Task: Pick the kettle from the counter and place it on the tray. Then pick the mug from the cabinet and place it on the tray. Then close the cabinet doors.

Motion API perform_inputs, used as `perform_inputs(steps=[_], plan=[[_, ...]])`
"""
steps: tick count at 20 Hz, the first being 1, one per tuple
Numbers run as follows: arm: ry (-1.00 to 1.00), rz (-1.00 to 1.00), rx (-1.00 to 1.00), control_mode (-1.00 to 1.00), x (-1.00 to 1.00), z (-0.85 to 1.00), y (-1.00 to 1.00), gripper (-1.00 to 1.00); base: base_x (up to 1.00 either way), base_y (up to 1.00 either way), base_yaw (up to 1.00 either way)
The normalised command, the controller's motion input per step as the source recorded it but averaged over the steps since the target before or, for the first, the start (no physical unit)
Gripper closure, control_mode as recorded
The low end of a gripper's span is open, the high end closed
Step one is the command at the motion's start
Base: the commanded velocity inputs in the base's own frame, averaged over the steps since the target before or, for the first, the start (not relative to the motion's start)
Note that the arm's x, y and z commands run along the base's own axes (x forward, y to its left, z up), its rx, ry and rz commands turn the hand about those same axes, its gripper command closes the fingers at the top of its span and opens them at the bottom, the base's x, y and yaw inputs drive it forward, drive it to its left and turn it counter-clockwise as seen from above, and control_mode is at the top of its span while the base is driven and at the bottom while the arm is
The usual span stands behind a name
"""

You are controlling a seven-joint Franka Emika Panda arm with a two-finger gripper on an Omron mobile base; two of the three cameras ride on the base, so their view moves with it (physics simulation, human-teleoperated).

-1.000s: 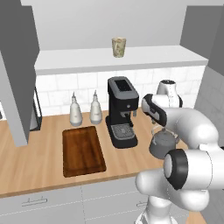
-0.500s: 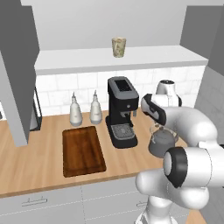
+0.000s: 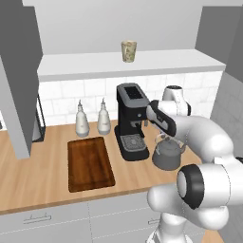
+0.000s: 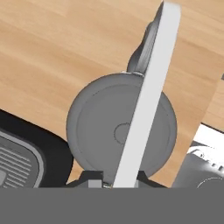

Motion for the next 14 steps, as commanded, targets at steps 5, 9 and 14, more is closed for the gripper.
perform_inputs(steps=[5,9,14], plan=[[0.00,0.01,0.00,-1.00,0.00,0.00,0.00,1.00,0.00,0.00,0.00],[-0.02,0.05,0.00,-1.00,-0.17,0.12,0.19,1.00,0.00,0.00,0.00],[-0.11,0.05,0.00,-1.00,-0.59,0.25,0.19,1.00,0.00,0.00,0.00]])
